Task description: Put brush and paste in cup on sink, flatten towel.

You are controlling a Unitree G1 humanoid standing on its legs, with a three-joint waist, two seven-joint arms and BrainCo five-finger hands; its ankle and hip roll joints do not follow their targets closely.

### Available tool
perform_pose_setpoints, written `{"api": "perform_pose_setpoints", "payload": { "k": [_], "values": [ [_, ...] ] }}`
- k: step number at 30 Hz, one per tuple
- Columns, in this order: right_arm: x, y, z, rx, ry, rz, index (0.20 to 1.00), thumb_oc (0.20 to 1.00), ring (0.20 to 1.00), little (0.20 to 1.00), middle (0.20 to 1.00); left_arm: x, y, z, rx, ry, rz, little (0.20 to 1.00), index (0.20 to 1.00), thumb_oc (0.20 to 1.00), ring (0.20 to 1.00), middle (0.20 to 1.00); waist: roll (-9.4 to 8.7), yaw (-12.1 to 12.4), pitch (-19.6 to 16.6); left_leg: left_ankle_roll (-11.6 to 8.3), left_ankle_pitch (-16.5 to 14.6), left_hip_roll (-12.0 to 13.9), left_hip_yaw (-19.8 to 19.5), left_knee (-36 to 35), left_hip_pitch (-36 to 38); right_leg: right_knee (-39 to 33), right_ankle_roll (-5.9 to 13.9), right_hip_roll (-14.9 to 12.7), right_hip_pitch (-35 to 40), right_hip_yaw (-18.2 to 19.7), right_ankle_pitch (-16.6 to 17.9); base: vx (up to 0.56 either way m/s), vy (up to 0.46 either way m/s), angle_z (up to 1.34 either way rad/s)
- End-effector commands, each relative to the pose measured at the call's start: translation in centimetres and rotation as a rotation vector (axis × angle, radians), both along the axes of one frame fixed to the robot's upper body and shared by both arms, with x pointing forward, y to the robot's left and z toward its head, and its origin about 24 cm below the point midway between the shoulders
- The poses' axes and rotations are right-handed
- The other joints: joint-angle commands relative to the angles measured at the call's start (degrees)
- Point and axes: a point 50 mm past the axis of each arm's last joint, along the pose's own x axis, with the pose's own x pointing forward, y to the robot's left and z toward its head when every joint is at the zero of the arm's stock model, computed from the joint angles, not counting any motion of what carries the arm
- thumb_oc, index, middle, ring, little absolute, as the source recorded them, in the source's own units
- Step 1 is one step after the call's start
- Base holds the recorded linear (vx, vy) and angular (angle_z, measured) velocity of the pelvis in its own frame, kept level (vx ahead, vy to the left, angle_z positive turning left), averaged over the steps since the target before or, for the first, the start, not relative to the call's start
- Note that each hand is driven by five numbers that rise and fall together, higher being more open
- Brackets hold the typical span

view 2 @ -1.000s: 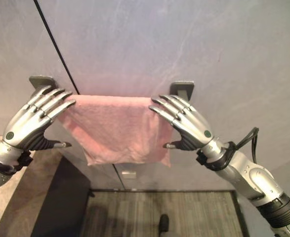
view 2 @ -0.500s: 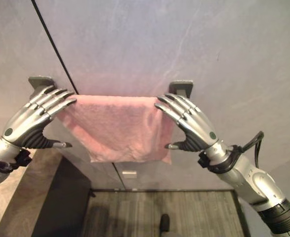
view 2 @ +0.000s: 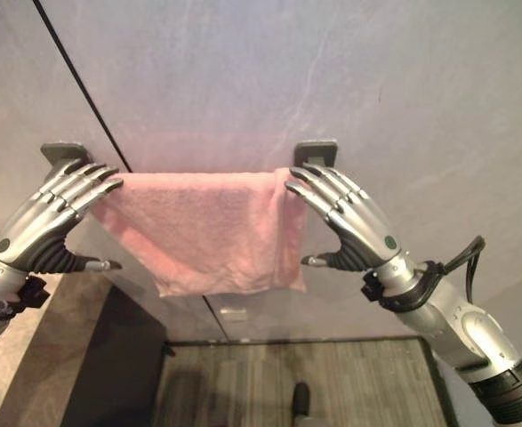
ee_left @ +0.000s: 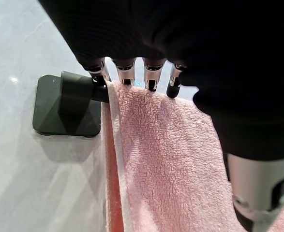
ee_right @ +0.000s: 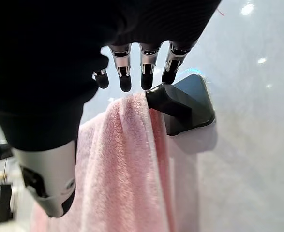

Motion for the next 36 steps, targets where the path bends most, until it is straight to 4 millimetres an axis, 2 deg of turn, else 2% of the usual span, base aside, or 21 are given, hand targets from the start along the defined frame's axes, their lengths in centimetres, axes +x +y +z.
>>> {"api": "perform_pose_setpoints", "payload": {
  "k": [1, 7, 13, 17, 18, 24, 26, 30, 36],
  "values": [
    [0.8, -0.8, 0.0, -0.151, 0.022, -0.07, 1.0, 1.0, 1.0, 1.0, 1.0, -0.3, 3.2, -4.4, 0.013, 0.264, 0.186, 1.0, 1.0, 1.0, 1.0, 1.0, -1.21, -1.3, 0.4, -1.89, 6.0, 1.8, 0.4, 0.2, -6.5, 0.6, 6.34, -3.9, 7.9, -2.5, -4.3, 0.0, 0.0, 0.0],
    [1.2, 0.0, 0.6, -0.434, -0.004, -0.023, 1.0, 1.0, 1.0, 1.0, 1.0, -0.1, 2.7, -4.1, 0.033, 0.281, 0.157, 1.0, 1.0, 1.0, 1.0, 1.0, -1.83, -0.8, 0.5, -2.02, 6.0, 1.7, 0.4, 0.2, -6.5, 0.6, 6.51, -4.0, 7.9, -2.6, -4.2, 0.0, 0.004, -0.01],
    [1.3, 0.1, 1.2, -0.568, -0.005, -0.016, 1.0, 1.0, 1.0, 1.0, 1.0, -0.1, 2.5, -4.0, 0.039, 0.302, 0.147, 1.0, 1.0, 1.0, 1.0, 1.0, -2.1, -1.2, 0.7, -1.96, 5.9, 1.6, 0.5, 0.2, -6.7, 0.6, 6.71, -4.3, 7.5, -2.3, -3.9, -0.01, 0.012, -0.03],
    [1.1, -0.5, 1.3, -0.585, 0.007, -0.039, 1.0, 1.0, 1.0, 1.0, 1.0, -0.4, 2.8, -4.2, 0.04, 0.318, 0.161, 1.0, 1.0, 1.0, 1.0, 1.0, -2.21, -1.5, 0.7, -1.9, 6.0, 1.5, 0.5, 0.2, -7.0, 0.6, 6.77, -4.3, 7.2, -2.2, -3.7, 0.0, 0.0, 0.0],
    [1.2, -1.4, 1.4, -0.584, 0.015, -0.08, 1.0, 1.0, 1.0, 1.0, 1.0, -0.6, 3.1, -4.3, 0.038, 0.322, 0.176, 1.0, 1.0, 1.0, 1.0, 1.0, -2.19, -1.9, 0.7, -1.9, 6.0, 1.5, 0.6, 0.2, -7.2, 0.6, 6.82, -4.4, 7.1, -2.3, -3.7, -0.01, 0.017, 0.03],
    [1.2, -3.5, 1.1, -0.556, 0.046, -0.183, 1.0, 1.0, 1.0, 1.0, 1.0, -0.9, 3.9, -4.5, 0.036, 0.336, 0.223, 1.0, 1.0, 1.0, 1.0, 1.0, -2.41, -1.9, 0.8, -1.83, 6.0, 1.5, 0.5, 0.2, -7.5, 0.6, 6.89, -4.5, 6.8, -2.2, -3.6, 0.0, 0.002, 0.01],
    [1.0, -4.4, 1.1, -0.532, 0.05, -0.227, 1.0, 1.0, 1.0, 1.0, 1.0, -1.3, 5.3, -4.8, 0.043, 0.346, 0.295, 1.0, 1.0, 1.0, 1.0, 1.0, -2.29, -2.0, 0.9, -1.77, 6.0, 1.5, 0.5, 0.2, -7.5, 0.6, 6.89, -4.6, 6.7, -2.1, -3.5, 0.0, 0.0, 0.0],
    [0.7, -4.6, 1.2, -0.487, 0.037, -0.243, 1.0, 1.0, 1.0, 1.0, 1.0, -1.6, 6.3, -4.9, 0.036, 0.331, 0.356, 1.0, 1.0, 1.0, 1.0, 1.0, -2.22, -1.7, 0.9, -1.66, 5.9, 1.5, 0.7, 0.2, -7.5, 0.6, 6.82, -4.5, 6.4, -1.7, -3.5, 0.01, -0.003, -0.05],
    [0.6, -4.2, 1.4, -0.454, 0.036, -0.235, 1.0, 1.0, 1.0, 1.0, 1.0, -1.7, 6.6, -4.9, 0.018, 0.323, 0.383, 1.0, 1.0, 1.0, 1.0, 1.0, -2.06, -1.4, 0.7, -1.66, 5.8, 1.7, 0.7, 0.2, -7.2, 0.6, 6.59, -4.2, 6.6, -1.8, -3.8, 0.01, -0.006, -0.04]
  ]
}}
